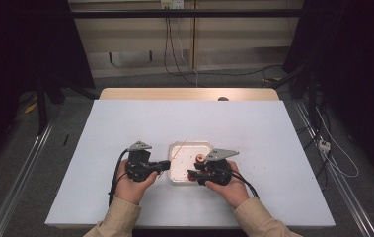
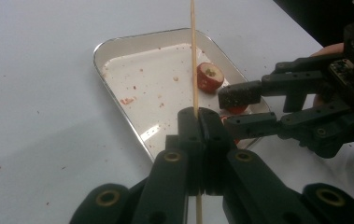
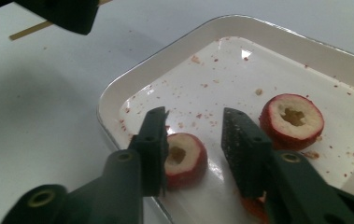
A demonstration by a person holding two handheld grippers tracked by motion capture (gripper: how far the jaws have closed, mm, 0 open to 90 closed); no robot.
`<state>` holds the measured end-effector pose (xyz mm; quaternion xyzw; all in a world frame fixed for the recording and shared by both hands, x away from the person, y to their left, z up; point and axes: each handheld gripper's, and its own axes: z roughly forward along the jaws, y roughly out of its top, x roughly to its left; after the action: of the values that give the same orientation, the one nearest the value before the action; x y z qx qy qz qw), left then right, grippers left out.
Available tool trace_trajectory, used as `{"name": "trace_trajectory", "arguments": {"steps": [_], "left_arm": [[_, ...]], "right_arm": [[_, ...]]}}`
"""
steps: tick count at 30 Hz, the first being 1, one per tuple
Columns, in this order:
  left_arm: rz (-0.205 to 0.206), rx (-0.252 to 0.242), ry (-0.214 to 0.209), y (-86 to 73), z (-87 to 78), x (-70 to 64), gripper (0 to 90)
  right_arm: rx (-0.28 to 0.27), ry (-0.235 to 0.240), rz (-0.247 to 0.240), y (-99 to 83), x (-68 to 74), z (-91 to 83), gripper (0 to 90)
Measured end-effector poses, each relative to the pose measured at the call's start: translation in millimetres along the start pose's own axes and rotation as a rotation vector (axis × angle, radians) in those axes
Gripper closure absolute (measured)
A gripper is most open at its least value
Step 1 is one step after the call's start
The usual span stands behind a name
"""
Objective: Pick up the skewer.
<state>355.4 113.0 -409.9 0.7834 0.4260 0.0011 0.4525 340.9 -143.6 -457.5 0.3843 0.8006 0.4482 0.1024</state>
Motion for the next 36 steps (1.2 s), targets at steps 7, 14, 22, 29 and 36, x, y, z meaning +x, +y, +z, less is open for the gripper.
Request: {"name": "trace_trajectory", "arguments": {"steps": [7,14,22,29,36], "left_arm": [[-0.002,0.005,0.0,-0.1,1.2,-0.4,89.3],[-0.006,-0.001,0.005,-0.6,1.1,0.2,89.2],[-0.005,0.002,0.004,-0.6,0.8,0.4,89.2],[-0.007,-0.002,0.001,-0.4,-0.1,0.7,89.2],[-0.009,-0.004,0.001,0.0,-0.8,1.3,89.2]], "right_arm": [[-0.008,0.005,0.032,1.0,-5.1,-1.1,57.5],[-0.004,0.041,0.047,-1.4,-2.9,2.4,59.1],[-0.005,0.09,0.088,-2.0,-1.8,6.6,59.9],[-0.003,0.082,0.068,0.5,2.4,8.5,56.8],[-0.013,0.067,0.093,2.9,-5.8,8.9,57.3]]}}
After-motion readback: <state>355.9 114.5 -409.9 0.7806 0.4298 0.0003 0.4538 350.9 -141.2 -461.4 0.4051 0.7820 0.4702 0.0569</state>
